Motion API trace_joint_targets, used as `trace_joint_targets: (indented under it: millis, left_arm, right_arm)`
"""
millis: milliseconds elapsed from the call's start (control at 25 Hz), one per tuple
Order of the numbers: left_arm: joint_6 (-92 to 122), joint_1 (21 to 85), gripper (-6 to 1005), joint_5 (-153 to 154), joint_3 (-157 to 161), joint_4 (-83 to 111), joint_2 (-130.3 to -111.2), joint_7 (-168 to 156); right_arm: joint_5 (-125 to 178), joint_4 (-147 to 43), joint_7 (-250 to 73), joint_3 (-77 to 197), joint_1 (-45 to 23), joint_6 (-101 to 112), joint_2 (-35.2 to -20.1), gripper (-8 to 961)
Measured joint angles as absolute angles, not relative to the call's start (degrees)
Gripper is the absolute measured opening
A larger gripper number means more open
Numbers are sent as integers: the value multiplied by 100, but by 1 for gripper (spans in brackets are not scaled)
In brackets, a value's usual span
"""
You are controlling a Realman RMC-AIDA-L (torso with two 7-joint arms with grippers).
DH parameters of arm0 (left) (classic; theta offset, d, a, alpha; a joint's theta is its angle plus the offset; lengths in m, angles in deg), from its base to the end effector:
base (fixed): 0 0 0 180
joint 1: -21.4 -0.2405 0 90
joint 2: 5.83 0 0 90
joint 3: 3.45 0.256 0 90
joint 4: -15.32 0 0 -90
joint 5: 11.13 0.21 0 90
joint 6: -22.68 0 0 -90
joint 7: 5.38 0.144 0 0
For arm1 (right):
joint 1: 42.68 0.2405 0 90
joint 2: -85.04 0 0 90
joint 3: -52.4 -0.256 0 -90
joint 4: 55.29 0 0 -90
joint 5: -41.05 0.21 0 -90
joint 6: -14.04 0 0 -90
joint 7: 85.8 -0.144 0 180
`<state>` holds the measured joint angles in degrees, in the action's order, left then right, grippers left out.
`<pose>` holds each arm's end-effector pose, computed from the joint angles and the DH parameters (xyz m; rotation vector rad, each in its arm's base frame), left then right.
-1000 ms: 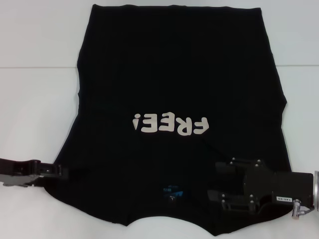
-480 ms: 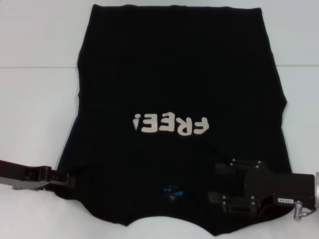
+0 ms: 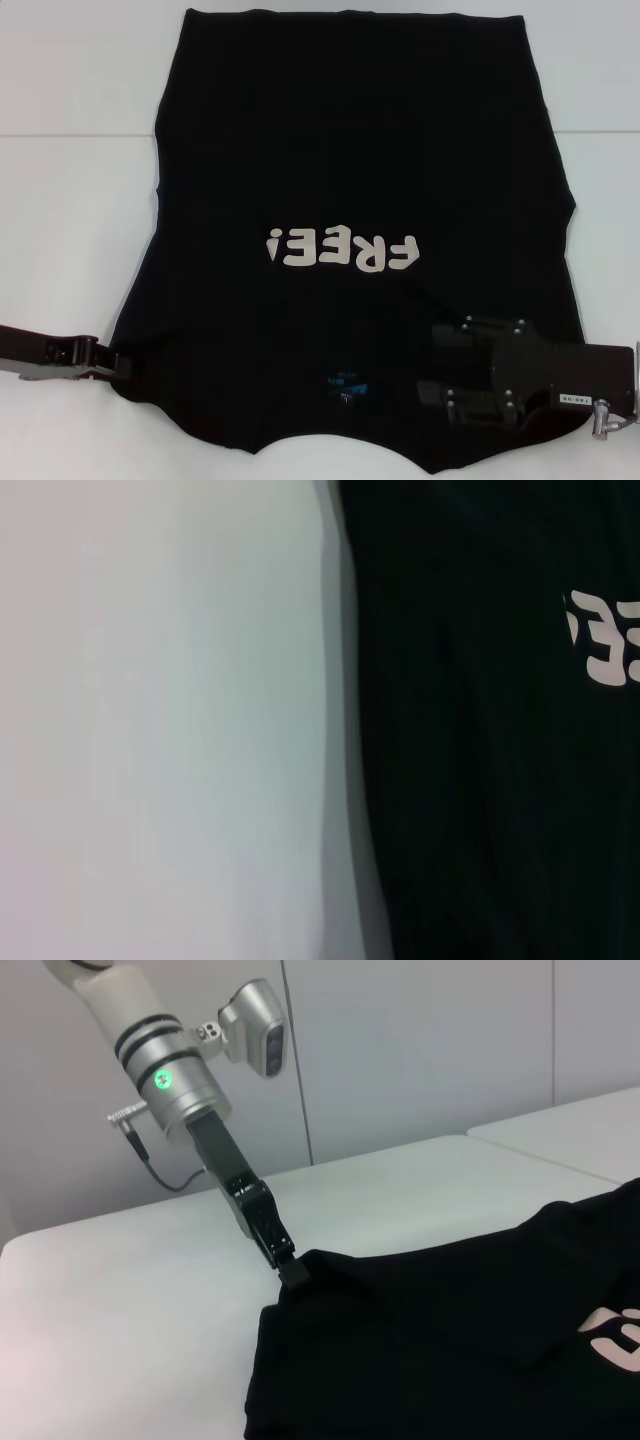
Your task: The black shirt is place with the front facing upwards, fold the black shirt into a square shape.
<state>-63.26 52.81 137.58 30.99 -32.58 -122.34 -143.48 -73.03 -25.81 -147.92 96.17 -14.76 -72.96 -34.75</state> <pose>-0.3313 0.3281 0.0418 -2.1449 -1.8332 -0.0554 0.2790 0.2990 -0.0389 -2.8115 0.4132 0.6522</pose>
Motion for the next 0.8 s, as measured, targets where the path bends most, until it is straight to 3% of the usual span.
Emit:
trace_joint_targets:
  millis: [200,320,560,800]
  left_arm:
    - [-6300,5266,304,13739,3100,-3251,-12239,-14321]
    - [-6326,5261,107,13719,3073,-3250,-12233,-14267]
    - [-6354,5246,27,13708,3058,-3253,-12237,-14237]
    - [-6365,5242,27,13688,3029,-3262,-12233,-14060]
  right_arm:
    - [-7299,-2577,-14801,9540,-1483,-7325,-3474,758]
    - [-7297,-2576,-14826,9487,-1491,-7328,-3464,758]
    - [-7313,-2184,-16194,9448,-1506,-7381,-3353,755]
    - [-7951,-913,-19736,9490,-1397,-7711,-2914,751]
